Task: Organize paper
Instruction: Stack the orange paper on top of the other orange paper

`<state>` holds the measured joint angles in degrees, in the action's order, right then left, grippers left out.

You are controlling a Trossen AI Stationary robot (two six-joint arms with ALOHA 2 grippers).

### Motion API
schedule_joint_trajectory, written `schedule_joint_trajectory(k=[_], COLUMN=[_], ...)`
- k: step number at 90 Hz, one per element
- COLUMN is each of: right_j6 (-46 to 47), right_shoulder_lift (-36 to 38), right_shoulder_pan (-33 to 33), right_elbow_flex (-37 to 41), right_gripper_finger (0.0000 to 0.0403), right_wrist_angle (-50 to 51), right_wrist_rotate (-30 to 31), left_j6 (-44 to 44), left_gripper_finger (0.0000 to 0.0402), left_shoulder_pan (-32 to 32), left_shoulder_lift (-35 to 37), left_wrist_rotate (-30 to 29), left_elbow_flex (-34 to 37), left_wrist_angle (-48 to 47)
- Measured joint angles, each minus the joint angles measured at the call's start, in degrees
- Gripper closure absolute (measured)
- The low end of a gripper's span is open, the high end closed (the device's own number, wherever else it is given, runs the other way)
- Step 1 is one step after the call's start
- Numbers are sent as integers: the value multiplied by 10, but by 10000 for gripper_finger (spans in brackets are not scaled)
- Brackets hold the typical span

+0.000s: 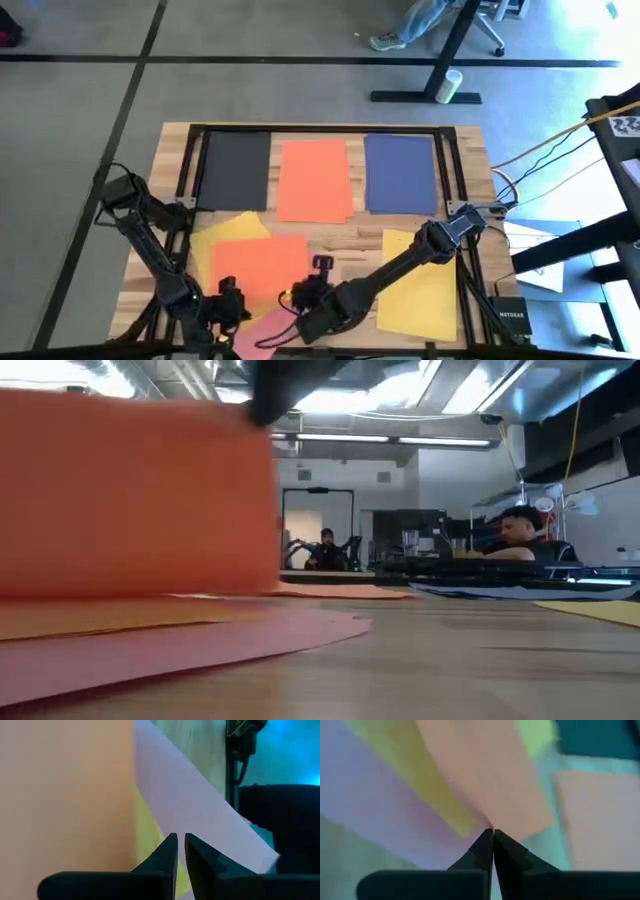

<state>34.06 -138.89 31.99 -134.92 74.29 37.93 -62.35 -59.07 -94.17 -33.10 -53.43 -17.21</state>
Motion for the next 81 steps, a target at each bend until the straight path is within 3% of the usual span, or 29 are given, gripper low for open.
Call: schedule_joint_trajectory(k=[20, 45, 64, 81], right_j6=[119, 110, 112, 107], right_shoulder_lift=[25, 54, 56, 57], right_shoulder_pan=[-18, -88, -161, -240], right_elbow_flex=[7, 4, 4, 4], right_gripper_finger=[403, 403, 403, 403], right_wrist_angle=[159, 157, 157, 157], right_wrist_rotate=[111, 145, 208, 232], left_j6=[60, 120, 78, -17], left_gripper_finger=[382, 382, 382, 382], left_shoulder_pan=[41, 77, 79, 67], left_shoulder_lift=[2, 7, 51, 130], left_wrist_rotate=[-1, 36, 37, -20], left_elbow_flex=[0, 0, 0, 0], left_wrist_angle=[-10, -43, -184, -357])
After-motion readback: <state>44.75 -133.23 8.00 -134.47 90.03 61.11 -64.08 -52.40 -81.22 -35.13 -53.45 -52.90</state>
